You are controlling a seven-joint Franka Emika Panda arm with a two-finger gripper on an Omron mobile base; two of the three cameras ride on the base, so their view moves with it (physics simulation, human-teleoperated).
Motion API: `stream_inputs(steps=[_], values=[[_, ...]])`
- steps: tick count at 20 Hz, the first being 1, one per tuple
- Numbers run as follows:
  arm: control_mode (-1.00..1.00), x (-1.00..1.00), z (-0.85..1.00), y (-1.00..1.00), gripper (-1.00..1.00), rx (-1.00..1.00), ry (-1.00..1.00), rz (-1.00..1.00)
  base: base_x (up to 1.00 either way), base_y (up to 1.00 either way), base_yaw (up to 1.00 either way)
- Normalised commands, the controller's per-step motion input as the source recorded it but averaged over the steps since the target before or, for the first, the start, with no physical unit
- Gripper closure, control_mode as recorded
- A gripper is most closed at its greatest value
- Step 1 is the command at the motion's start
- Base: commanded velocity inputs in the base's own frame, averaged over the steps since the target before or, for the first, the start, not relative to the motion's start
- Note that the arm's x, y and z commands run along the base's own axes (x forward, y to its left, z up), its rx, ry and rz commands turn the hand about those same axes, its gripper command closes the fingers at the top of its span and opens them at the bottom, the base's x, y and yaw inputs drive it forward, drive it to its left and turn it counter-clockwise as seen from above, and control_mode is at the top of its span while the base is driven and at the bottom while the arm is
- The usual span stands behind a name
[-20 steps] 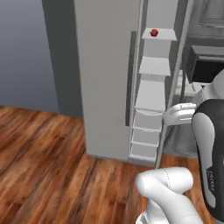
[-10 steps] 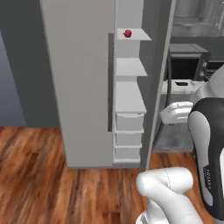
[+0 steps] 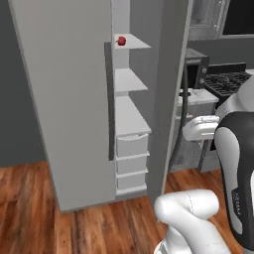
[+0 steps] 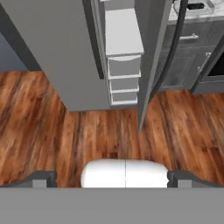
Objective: Take the eggplant and bell pepper out of the freezer and place them in the tupperware container on the counter. Then put the tupperware containing the vegetables back in the freezer.
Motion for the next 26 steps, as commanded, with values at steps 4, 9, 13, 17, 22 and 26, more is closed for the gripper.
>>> stream_inputs(steps=[4, 9, 13, 17, 22, 26], values=[[1.00, 0.00, 0.00, 0.00, -1.00, 0.00, 0.00, 0.00, 0.33, 0.57, -0.38], [1.00, 0.00, 0.00, 0.00, -1.00, 0.00, 0.00, 0.00, 0.33, 0.29, -0.31], [1.00, 0.00, 0.00, 0.00, -1.00, 0.00, 0.00, 0.00, 0.25, 0.37, -0.28], [1.00, 0.00, 0.00, 0.00, -1.00, 0.00, 0.00, 0.00, 0.06, 0.59, -0.24], [1.00, 0.00, 0.00, 0.00, -1.00, 0.00, 0.00, 0.00, 0.17, 0.71, -0.23], [1.00, 0.00, 0.00, 0.00, -1.00, 0.00, 0.00, 0.00, 0.65, 0.21, -0.09]])
